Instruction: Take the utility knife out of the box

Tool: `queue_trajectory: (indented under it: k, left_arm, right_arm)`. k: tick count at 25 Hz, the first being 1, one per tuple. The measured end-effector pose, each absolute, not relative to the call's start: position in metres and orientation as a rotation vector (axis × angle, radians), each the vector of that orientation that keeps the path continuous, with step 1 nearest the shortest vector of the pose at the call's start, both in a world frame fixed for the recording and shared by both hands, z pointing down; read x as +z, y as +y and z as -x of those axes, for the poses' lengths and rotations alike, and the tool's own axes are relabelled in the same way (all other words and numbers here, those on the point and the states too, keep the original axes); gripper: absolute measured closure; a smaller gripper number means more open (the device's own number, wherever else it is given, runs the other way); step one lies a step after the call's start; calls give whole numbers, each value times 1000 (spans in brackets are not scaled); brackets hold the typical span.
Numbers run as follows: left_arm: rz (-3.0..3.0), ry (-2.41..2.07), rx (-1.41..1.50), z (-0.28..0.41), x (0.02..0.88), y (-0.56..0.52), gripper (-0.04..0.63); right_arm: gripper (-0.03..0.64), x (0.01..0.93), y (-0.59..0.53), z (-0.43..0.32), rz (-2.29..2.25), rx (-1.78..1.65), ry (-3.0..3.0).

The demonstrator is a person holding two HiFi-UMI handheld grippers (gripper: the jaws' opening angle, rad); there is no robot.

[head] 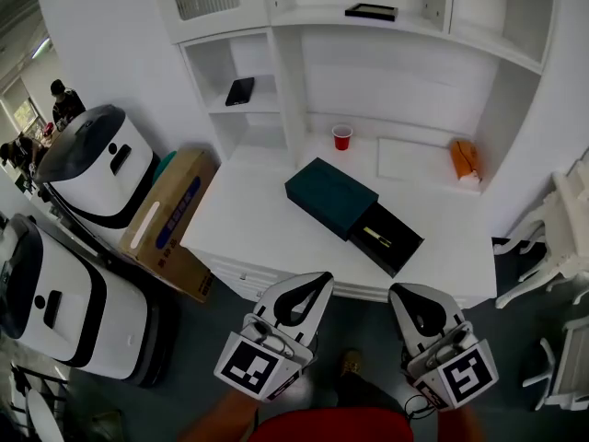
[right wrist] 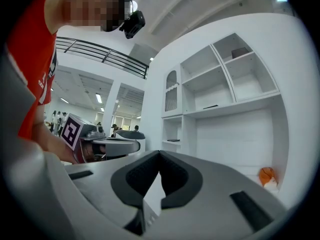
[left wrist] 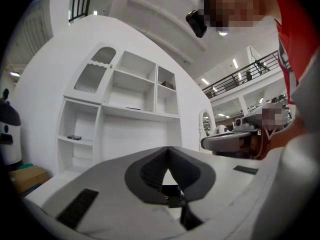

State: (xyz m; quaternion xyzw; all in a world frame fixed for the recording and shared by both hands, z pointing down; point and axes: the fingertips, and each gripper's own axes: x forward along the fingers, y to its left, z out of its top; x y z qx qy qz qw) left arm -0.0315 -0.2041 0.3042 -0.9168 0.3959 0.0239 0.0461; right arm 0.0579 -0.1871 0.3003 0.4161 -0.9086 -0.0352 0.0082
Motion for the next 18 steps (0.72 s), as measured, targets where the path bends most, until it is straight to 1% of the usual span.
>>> queue_trajectory:
  k: [5,12,14,18]
  left_arm:
    - [2781,1256,50,12,312,-257,588]
    - [2769,1300,67,-6,324,-309,588]
    - [2791,1308,31,-10,329,-321,588]
    - [2844,1317,-39,-12,342,-339,588]
  right_arm:
    - [621,310,-242,-73,-1218,-83,-2856]
    - [620,326,-299,-79,-1126,-34,-2827]
    - [618,334,-313,-79,-1115,-19,-2794]
    - [590,356,-346,-78,-1096,-27,-2721]
